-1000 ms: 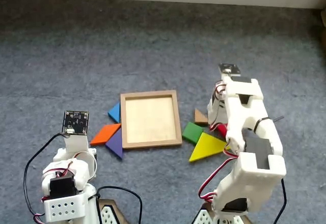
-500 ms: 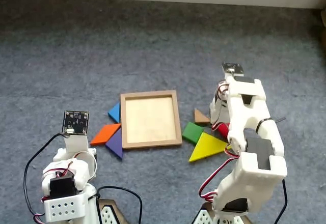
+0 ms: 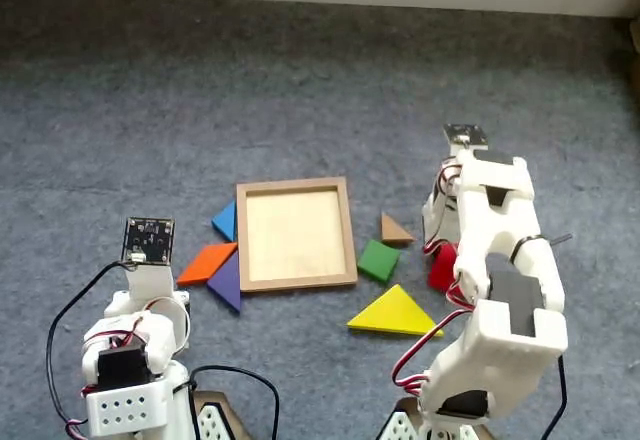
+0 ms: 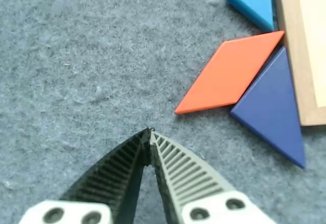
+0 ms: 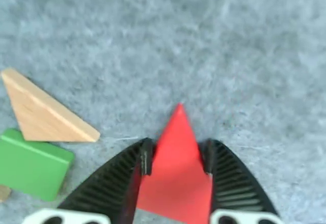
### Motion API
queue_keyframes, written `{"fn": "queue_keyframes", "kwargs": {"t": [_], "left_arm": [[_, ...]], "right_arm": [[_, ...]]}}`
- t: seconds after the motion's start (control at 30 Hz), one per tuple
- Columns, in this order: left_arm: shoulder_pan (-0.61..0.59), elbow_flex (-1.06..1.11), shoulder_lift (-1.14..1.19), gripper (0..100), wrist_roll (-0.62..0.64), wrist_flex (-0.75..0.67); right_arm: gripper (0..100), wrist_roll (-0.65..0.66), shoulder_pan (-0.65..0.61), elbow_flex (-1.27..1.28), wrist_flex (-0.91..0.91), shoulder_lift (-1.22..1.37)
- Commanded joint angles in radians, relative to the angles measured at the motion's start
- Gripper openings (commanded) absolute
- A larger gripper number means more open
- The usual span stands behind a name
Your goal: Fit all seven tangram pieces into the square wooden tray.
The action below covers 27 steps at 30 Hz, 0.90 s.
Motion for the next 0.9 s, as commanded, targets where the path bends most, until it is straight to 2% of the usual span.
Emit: {"fn": "queue_keyframes", "kwargs": {"t": [0.0,0.13,0.23,0.47,0.57,0.77,0.87], "left_arm": [[-0.008,0.021,-0.047,1,-0.009,0.005],[-0.008,0.021,-0.047,1,-0.009,0.005],[-0.008,0.021,-0.047,1,-0.009,0.005],[-0.008,0.021,-0.047,1,-0.009,0.005],[-0.008,0.021,-0.047,1,-0.009,0.005],[-0.008,0.021,-0.047,1,-0.009,0.005],[-0.008,0.021,-0.047,1,-0.009,0.005]], "right_arm": [[14.2,0.014,-0.008,-0.015,0.024,-0.088],[14.2,0.020,-0.008,-0.010,0.027,-0.196],[14.5,0.092,-0.012,-0.001,0.035,-0.286],[14.6,0.169,-0.038,0.189,0.065,-0.504],[14.6,0.181,-0.047,0.311,0.007,-0.607],[14.6,0.101,-0.045,0.553,-0.272,-0.736],[14.6,0.147,-0.045,0.636,-0.291,-0.734]]}}
